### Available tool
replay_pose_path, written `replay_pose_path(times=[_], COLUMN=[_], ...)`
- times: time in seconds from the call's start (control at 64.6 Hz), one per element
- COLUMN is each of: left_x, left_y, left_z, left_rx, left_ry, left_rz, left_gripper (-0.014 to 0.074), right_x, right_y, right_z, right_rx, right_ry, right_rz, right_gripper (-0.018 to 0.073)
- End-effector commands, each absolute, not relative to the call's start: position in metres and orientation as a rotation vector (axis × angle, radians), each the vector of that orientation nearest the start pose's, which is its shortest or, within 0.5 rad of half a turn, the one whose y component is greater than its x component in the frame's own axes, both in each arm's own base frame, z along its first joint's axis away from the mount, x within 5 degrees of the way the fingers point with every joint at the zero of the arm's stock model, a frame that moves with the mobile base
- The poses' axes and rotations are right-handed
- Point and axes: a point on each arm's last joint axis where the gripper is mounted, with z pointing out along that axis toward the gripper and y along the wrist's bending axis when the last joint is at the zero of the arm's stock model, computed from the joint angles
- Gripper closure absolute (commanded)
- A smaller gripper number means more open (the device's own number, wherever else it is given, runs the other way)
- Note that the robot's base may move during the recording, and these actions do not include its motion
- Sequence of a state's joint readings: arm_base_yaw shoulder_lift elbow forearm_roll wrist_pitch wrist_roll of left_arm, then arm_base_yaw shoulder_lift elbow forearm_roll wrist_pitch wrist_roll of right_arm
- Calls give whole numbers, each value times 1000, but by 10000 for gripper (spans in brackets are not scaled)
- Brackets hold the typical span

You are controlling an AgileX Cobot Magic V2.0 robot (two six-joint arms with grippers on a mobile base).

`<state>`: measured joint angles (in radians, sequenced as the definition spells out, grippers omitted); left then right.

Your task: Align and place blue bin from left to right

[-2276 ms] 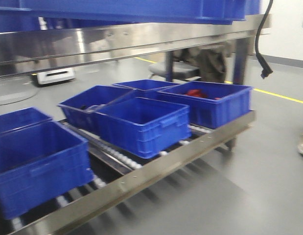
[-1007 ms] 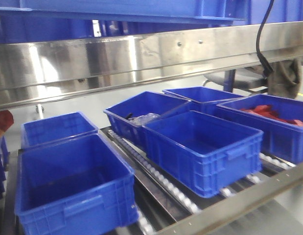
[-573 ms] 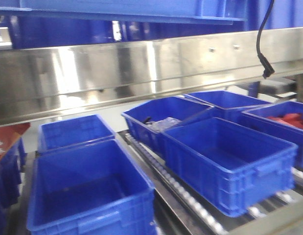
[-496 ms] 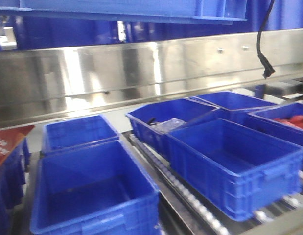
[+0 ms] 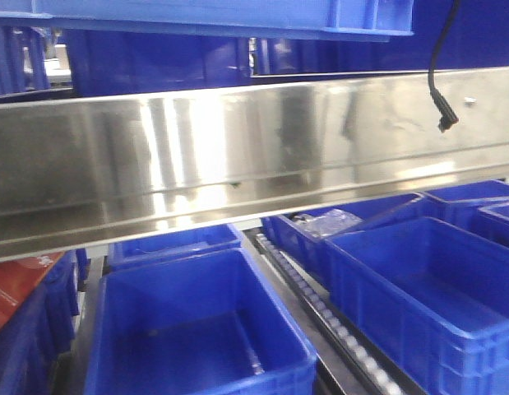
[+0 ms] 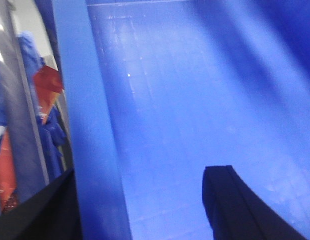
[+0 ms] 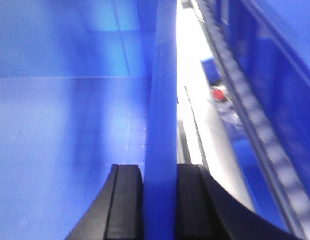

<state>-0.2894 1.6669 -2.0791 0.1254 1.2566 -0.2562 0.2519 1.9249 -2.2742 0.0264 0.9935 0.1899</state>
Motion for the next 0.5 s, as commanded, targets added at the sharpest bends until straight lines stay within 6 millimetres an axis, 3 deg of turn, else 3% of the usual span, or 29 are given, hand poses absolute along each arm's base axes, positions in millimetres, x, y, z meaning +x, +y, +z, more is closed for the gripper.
replay_pose_path(times=[0.0, 0.48], left_x=[314, 314], left_y=[-91, -91], left_z=[501, 501], left_rx=[113, 113], left_ry=[2214, 2213], left_rz=[-180, -177], left_gripper=[707, 707], right_x=[420, 420], right_y=[102, 102], right_z=[478, 478], right_rx=[-76, -76], right_ry=[1905, 1905], right_rz=[250, 250], right_gripper=[711, 711])
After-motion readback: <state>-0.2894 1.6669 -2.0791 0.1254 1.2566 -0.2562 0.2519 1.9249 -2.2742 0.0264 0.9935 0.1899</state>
